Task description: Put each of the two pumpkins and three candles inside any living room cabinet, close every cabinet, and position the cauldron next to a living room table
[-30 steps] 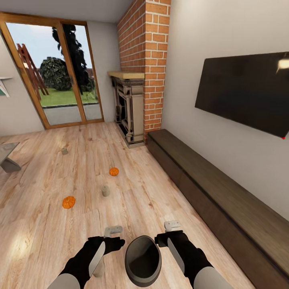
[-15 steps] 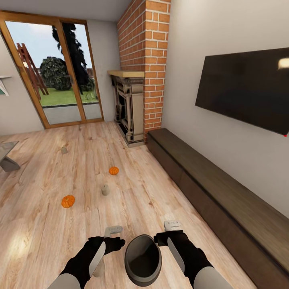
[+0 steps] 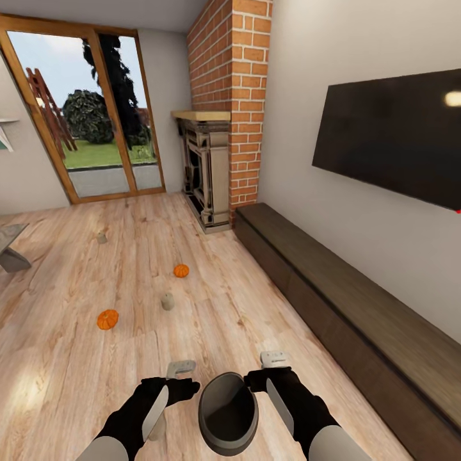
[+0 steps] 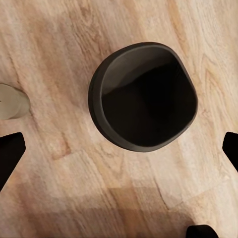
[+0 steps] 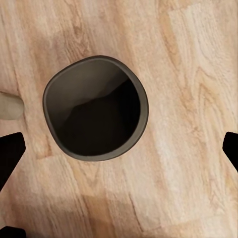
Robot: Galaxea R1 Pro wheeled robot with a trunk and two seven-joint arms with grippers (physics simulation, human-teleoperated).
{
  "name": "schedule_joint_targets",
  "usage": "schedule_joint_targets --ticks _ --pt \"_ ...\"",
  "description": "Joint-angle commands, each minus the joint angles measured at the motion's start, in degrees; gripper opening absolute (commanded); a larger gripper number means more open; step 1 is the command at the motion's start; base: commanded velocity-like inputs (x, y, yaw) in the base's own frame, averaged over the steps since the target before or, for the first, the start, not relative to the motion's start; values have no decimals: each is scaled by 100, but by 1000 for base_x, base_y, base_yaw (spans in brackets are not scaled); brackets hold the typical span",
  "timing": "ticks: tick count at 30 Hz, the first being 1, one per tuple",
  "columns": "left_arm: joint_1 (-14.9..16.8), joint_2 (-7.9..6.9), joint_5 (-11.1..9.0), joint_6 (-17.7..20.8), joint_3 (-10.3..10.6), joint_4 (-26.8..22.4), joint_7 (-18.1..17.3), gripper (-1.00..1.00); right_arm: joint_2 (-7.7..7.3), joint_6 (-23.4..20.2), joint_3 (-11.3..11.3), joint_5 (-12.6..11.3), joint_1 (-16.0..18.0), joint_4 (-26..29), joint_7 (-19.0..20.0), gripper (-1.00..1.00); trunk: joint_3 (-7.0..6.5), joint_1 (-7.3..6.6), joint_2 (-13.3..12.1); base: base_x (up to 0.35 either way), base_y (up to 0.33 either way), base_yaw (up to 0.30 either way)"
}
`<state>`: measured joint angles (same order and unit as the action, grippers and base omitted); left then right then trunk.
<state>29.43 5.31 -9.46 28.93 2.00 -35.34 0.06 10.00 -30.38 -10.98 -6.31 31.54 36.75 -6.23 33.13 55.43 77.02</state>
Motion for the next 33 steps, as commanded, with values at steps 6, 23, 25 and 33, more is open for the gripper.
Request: schedule_joint_targets --ticks 6,23,25,33 --pt "2 4 -47 27 11 -8 12 100 0 -23 -18 -64 2 12 -54 100 114 132 245 0 0 0" --pt "2 5 -47 32 20 -8 12 100 0 -21 -26 -189 5 21 -54 100 419 506 927 0 0 0" --pt "2 3 -47 33 20 -8 12 100 0 -21 -32 -193 4 19 -54 100 455 550 1007 0 0 0" --pt "2 3 -47 34 20 -8 5 100 0 -21 -36 -196 5 25 -54 100 599 725 1328 0 0 0"
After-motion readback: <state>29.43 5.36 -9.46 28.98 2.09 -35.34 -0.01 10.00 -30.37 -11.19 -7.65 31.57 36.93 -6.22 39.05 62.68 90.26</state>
